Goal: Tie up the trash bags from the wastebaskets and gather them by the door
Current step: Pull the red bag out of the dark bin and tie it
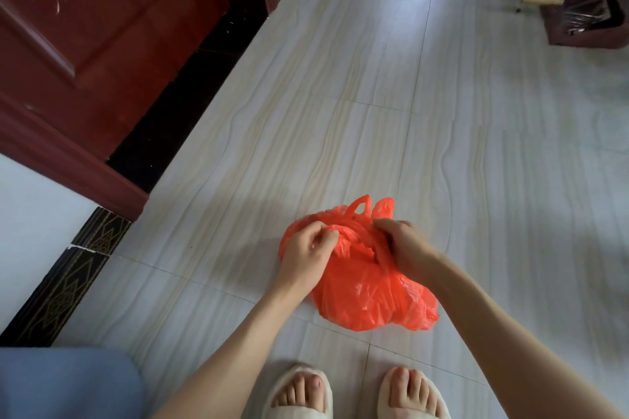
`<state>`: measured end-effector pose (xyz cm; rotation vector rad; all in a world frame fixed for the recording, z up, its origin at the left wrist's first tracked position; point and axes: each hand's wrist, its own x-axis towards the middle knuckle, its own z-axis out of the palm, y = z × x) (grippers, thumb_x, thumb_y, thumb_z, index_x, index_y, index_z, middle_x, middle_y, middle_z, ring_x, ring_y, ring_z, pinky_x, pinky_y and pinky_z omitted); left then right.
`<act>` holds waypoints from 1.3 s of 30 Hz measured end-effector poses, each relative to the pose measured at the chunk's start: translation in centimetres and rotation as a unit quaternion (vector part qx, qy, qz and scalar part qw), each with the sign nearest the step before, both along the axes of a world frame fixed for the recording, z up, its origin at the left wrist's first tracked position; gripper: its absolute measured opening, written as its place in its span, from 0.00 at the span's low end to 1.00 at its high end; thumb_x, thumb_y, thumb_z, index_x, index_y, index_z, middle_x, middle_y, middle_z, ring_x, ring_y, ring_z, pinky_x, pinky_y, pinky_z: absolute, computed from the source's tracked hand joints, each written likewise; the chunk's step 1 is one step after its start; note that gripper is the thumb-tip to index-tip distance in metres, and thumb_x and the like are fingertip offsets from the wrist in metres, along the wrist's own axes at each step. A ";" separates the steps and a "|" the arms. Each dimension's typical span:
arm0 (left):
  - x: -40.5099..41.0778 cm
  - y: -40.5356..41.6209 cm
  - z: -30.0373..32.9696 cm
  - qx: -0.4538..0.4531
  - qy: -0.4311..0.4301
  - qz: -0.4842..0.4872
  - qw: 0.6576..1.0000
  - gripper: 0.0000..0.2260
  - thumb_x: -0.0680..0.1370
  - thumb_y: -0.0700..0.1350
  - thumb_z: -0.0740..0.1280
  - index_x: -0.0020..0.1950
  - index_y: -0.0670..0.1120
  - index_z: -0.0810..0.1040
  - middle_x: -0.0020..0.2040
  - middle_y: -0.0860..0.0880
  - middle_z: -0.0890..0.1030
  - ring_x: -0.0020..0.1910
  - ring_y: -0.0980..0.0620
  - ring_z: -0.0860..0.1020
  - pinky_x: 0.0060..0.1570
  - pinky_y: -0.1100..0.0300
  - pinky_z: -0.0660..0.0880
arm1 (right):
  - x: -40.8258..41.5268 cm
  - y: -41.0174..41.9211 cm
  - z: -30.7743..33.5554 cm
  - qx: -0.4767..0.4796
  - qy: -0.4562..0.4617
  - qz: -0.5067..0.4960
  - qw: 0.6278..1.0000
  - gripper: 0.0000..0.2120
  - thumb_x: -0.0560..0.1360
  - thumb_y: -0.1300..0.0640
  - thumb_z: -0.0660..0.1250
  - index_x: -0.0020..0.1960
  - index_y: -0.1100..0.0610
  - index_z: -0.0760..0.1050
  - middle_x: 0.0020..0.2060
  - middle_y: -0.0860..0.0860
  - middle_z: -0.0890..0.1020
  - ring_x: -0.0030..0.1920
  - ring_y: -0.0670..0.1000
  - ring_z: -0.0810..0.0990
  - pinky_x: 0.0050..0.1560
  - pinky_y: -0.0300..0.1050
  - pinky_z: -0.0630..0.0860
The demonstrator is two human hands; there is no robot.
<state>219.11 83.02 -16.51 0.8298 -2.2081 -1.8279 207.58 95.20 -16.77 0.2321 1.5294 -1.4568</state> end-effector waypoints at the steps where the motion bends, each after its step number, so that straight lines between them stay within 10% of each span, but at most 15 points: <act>1: 0.1 0.0 -0.1 0.006 0.004 0.012 1.000 0.11 0.75 0.47 0.64 0.36 0.42 0.74 0.31 0.51 0.72 0.32 0.59 0.69 0.37 0.62 0.66 | 0.2 -0.2 0.1 -0.003 0.014 -0.012 1.000 0.12 0.77 0.62 0.59 0.36 0.62 0.74 0.21 0.52 0.76 0.20 0.46 0.74 0.22 0.36 0.71; 4: 0.2 -0.2 -0.5 0.057 0.003 0.074 0.996 0.07 0.77 0.47 0.64 0.39 0.50 0.75 0.37 0.51 0.77 0.36 0.58 0.75 0.40 0.62 0.72 | 0.7 -0.4 0.3 -0.015 0.063 -0.003 0.998 0.12 0.77 0.66 0.57 0.42 0.61 0.78 0.25 0.49 0.80 0.23 0.44 0.75 0.24 0.35 0.73; 8: 0.1 -0.7 0.3 0.155 -0.047 0.073 0.984 0.06 0.78 0.42 0.63 0.41 0.48 0.73 0.34 0.49 0.71 0.22 0.60 0.69 0.21 0.68 0.66 | 0.6 -0.5 -0.3 0.045 0.163 0.000 0.986 0.17 0.76 0.68 0.55 0.46 0.57 0.82 0.30 0.50 0.78 0.31 0.49 0.72 0.38 0.44 0.73; 10: 0.8 -1.8 0.3 -0.023 -0.090 -0.021 0.995 0.03 0.77 0.44 0.65 0.44 0.47 0.78 0.36 0.52 0.76 0.28 0.60 0.73 0.28 0.71 0.68 | -0.2 0.0 -0.8 0.067 0.165 -0.062 0.982 0.16 0.74 0.68 0.55 0.49 0.60 0.81 0.30 0.52 0.77 0.34 0.53 0.72 0.46 0.52 0.71; 14: 2.9 -3.8 0.2 -0.314 -0.154 -0.211 0.913 0.19 0.76 0.56 0.63 0.38 0.42 0.80 0.40 0.44 0.80 0.42 0.48 0.78 0.37 0.61 0.63 | -1.4 1.0 -1.1 0.070 0.142 -0.132 0.978 0.16 0.75 0.69 0.55 0.50 0.57 0.79 0.31 0.53 0.74 0.35 0.52 0.71 0.41 0.45 0.71; 19: 6.2 -5.9 -0.4 -0.297 -0.218 -0.155 0.916 0.22 0.79 0.52 0.61 0.25 0.49 0.64 0.27 0.44 0.74 0.34 0.44 0.73 0.28 0.59 0.58 | -3.4 2.5 -2.3 0.121 0.149 -0.210 0.959 0.17 0.76 0.70 0.53 0.56 0.63 0.78 0.32 0.54 0.75 0.32 0.51 0.73 0.33 0.41 0.71; 26: 9.5 -7.9 -2.4 -0.264 -0.309 -0.146 0.902 0.20 0.79 0.53 0.60 0.27 0.49 0.69 0.26 0.51 0.71 0.31 0.50 0.71 0.31 0.62 0.62 | -3.6 5.4 -4.3 0.147 0.093 -0.254 0.952 0.17 0.76 0.71 0.52 0.58 0.67 0.75 0.33 0.58 0.76 0.33 0.54 0.76 0.31 0.40 0.78; 29: 9.5 -7.9 -1.6 -0.163 -0.325 -0.196 0.911 0.19 0.79 0.52 0.60 0.28 0.50 0.74 0.26 0.52 0.72 0.25 0.58 0.69 0.31 0.61 0.63 | -2.3 5.9 -4.9 0.168 0.094 -0.241 0.951 0.17 0.77 0.70 0.51 0.58 0.65 0.76 0.35 0.59 0.77 0.32 0.52 0.75 0.24 0.35 0.74; 34: 8.6 -7.6 1.7 0.160 -0.200 -0.200 0.945 0.09 0.79 0.45 0.61 0.51 0.46 0.80 0.60 0.55 0.78 0.46 0.61 0.81 0.51 0.70 0.73 | -0.8 6.4 -5.5 0.162 0.200 -0.147 0.955 0.16 0.78 0.68 0.53 0.59 0.64 0.76 0.51 0.64 0.79 0.42 0.55 0.77 0.38 0.43 0.79; 39: 1.4 -4.8 3.5 0.375 -0.032 -0.134 0.917 0.19 0.75 0.53 0.58 0.53 0.44 0.83 0.52 0.50 0.84 0.53 0.55 0.81 0.58 0.61 0.74 | 0.3 5.2 -4.3 0.101 0.181 -0.093 0.974 0.15 0.79 0.67 0.51 0.56 0.62 0.75 0.49 0.61 0.79 0.46 0.57 0.79 0.41 0.46 0.82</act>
